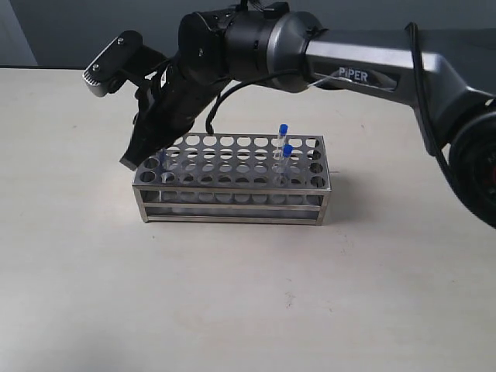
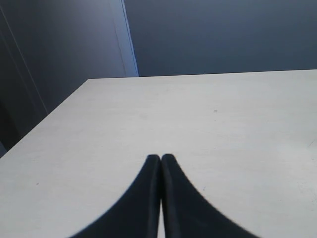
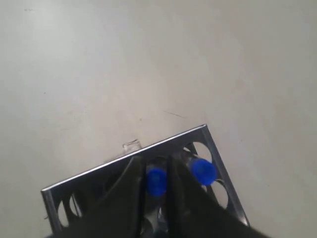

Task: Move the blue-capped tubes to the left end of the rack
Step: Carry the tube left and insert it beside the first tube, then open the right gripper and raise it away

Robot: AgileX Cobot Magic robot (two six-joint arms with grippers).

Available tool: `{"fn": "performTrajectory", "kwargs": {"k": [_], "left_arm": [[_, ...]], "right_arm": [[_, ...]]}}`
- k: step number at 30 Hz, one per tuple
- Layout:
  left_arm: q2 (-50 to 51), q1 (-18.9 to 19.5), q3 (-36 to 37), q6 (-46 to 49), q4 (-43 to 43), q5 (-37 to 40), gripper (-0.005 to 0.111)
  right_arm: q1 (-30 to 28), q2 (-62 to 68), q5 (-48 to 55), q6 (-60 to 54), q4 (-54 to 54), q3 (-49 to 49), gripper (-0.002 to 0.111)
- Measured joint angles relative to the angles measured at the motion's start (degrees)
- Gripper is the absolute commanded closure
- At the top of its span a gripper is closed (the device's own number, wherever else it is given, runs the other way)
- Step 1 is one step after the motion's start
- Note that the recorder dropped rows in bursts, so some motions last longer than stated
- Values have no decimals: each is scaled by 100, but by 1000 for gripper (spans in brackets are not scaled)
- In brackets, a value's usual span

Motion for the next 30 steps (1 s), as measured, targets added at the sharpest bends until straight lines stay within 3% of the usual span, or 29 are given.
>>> {"fn": "performTrajectory", "kwargs": {"k": [12,13,15,16,18,30], "left_arm": [[0,0,0,0,0,0,106],[0,0,0,0,0,0,106],[0,0,0,0,0,0,106],[0,0,0,0,0,0,106],[0,0,0,0,0,0,106],[0,0,0,0,0,0,106]], "right_arm": [[0,68,-138,-26,114,-14,109],[0,68,-142,-26,130,-14,107],[0,80,-142,-26,181,-14,93],[0,80,-151,-26,214,-14,81],[-11,103,-151,-26,289,-25,72],[1,-113,21,3,324,-25,73]]}}
